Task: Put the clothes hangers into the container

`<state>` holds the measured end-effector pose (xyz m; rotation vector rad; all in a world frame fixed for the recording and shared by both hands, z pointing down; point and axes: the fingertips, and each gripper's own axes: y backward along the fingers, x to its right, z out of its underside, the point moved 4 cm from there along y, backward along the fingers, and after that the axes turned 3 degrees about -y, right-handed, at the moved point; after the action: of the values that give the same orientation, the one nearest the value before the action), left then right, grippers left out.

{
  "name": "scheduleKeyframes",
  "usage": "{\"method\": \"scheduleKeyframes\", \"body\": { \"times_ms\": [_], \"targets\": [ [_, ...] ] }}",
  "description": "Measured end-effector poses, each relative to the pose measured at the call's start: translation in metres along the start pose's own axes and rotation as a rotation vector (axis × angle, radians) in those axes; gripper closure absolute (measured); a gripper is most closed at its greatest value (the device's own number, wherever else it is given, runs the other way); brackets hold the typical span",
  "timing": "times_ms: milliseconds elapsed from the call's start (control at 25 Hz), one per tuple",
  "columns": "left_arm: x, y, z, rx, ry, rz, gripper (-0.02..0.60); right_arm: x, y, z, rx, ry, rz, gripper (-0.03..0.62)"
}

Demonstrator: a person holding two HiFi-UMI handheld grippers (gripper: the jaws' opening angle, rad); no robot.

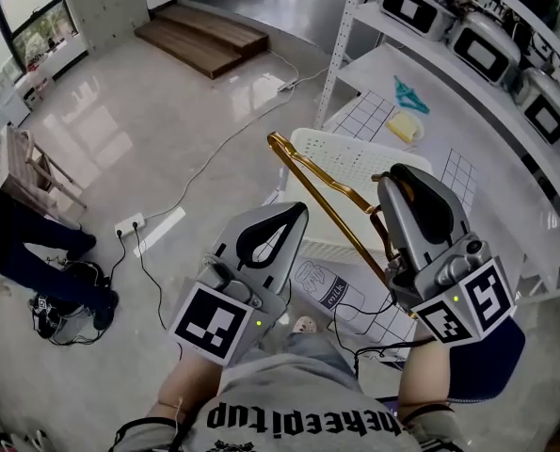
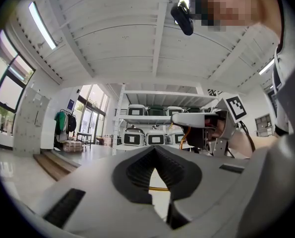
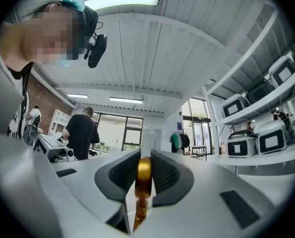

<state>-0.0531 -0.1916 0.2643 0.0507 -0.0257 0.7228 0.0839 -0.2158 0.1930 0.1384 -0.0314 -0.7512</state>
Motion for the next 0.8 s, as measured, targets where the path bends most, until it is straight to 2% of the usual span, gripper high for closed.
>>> {"method": "scheduleKeyframes", "body": {
  "times_ms": [800],
  "targets": [
    [-0.002, -0.037, 0.006, -0.040, -0.013, -0.204, 0.566, 0.068, -0.035, 0.008, 0.016, -0.008, -0.177, 0.514]
  ]
}}
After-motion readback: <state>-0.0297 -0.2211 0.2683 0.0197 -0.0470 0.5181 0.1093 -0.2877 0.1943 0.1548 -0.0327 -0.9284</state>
